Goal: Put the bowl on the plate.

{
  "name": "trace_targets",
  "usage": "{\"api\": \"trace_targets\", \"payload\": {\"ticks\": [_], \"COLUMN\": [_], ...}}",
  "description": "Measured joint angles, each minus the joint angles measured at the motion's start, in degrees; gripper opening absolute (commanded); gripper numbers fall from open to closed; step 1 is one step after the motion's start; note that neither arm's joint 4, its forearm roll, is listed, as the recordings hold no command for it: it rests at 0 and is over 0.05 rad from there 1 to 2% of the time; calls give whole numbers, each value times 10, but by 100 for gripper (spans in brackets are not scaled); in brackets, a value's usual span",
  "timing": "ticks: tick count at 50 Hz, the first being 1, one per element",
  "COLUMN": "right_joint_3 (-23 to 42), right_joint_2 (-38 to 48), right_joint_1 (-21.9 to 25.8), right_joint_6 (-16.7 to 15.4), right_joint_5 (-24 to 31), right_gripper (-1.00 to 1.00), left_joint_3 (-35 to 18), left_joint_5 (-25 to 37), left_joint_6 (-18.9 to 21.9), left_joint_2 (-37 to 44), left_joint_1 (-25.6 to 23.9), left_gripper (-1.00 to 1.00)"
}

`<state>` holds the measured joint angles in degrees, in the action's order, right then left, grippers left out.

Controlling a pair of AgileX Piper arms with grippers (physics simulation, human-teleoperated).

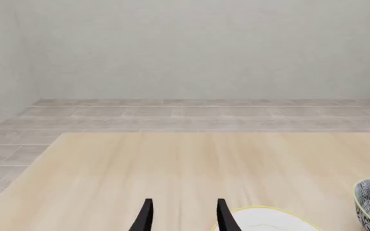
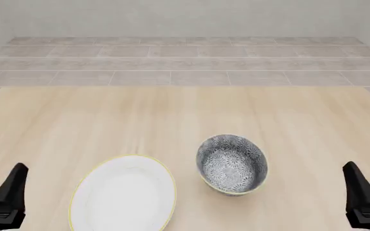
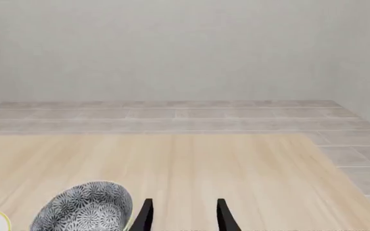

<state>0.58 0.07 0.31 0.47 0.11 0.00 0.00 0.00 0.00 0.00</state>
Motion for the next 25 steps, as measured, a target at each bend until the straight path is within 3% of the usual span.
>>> {"api": "trace_targets", "payload": {"ticks": [25], "right_joint_3": [-1], "right_joint_2": [8], "right_joint_1": [6], "right_joint_6": [3], "right_joint_5": [0], "right_gripper": [100], "left_joint_3": [0], "left_joint_5": [0], "left_joint_6": [0], "left_joint_2": [0], "left_joint_1": [0], "left_gripper": [100]}}
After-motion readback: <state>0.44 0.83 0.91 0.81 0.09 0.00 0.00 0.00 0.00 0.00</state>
